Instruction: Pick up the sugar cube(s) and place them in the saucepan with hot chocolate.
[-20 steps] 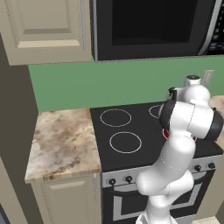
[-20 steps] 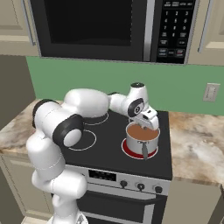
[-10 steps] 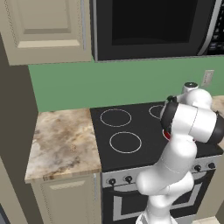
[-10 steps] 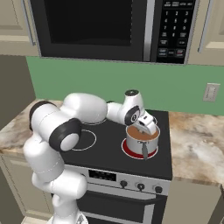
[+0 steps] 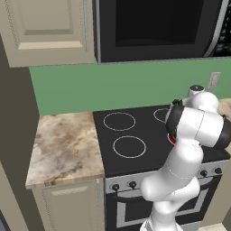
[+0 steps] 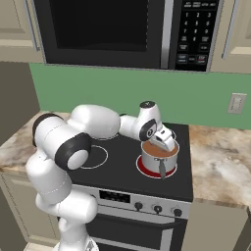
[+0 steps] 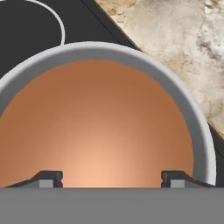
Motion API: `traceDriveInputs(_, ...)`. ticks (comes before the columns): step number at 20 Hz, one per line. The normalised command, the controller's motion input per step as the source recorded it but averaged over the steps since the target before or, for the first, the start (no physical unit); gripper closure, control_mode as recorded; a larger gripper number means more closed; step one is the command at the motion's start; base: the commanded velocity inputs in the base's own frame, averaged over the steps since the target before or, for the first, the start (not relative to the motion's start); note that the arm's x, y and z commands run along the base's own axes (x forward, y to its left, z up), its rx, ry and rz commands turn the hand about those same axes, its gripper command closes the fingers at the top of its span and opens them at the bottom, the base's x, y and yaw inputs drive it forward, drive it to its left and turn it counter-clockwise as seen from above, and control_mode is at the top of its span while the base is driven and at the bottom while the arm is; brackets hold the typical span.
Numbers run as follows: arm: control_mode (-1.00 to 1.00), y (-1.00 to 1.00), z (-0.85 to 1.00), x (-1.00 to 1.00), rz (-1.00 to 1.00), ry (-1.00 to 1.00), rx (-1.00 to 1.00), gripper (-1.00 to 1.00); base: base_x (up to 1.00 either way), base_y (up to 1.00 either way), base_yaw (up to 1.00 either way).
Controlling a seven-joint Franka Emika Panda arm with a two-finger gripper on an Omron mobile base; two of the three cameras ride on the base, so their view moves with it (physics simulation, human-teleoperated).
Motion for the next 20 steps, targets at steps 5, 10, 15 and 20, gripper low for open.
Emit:
traceDriveInputs(5, -1.0, 0.09, 0.25, -0.07, 0.0, 0.02, 0.0, -1.0, 0.0, 0.0, 0.0)
traceDriveInputs(10, -1.0, 0.18, 0.63, -0.28, 0.09, -0.02, 0.04, -1.0, 0.0, 0.0, 0.0)
traceDriveInputs(15, -1.0, 0.57, 0.13, -0.17, 0.2, -0.04, 0.0, -1.0, 0.0, 0.0, 0.0)
traceDriveInputs(20, -1.0, 0.69, 0.03, -0.17, 0.18, -0.11, -0.02, -1.0, 0.0, 0.0, 0.0)
